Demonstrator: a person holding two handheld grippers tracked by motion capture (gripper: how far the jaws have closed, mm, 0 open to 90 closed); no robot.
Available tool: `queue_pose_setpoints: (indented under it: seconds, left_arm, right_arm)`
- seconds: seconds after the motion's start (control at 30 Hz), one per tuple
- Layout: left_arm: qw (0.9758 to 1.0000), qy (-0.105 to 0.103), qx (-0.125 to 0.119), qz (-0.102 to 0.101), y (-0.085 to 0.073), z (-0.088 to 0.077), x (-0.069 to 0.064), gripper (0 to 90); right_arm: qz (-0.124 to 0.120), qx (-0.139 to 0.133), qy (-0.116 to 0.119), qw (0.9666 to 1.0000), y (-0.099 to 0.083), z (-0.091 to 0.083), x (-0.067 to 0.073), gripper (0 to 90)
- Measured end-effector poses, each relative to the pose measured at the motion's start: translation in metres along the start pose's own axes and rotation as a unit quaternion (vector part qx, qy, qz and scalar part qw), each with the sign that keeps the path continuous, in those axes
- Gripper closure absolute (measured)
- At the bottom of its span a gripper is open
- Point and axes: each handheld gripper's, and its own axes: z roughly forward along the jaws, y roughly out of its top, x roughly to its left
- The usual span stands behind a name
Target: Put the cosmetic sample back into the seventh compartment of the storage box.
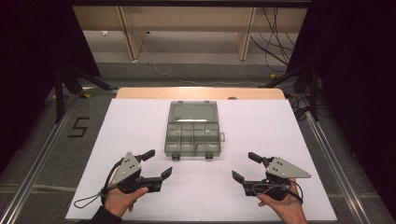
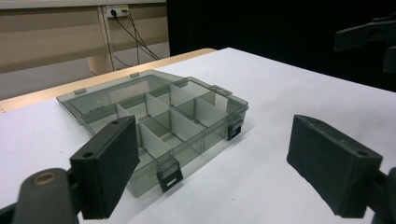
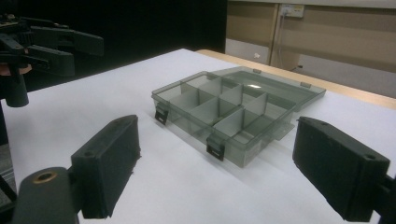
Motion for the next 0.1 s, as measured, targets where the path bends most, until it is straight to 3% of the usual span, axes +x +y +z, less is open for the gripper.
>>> queue_pose_setpoints:
  seconds: [0.1]
  left_arm:
    - [1.0000,0.000,0.000,0.000,0.0000,-0.0001,0.0001,15.7]
  right_arm:
    - [0.005,0.000,-0.001,1.0000,0.0000,-0.0003,-0.0002,15.9]
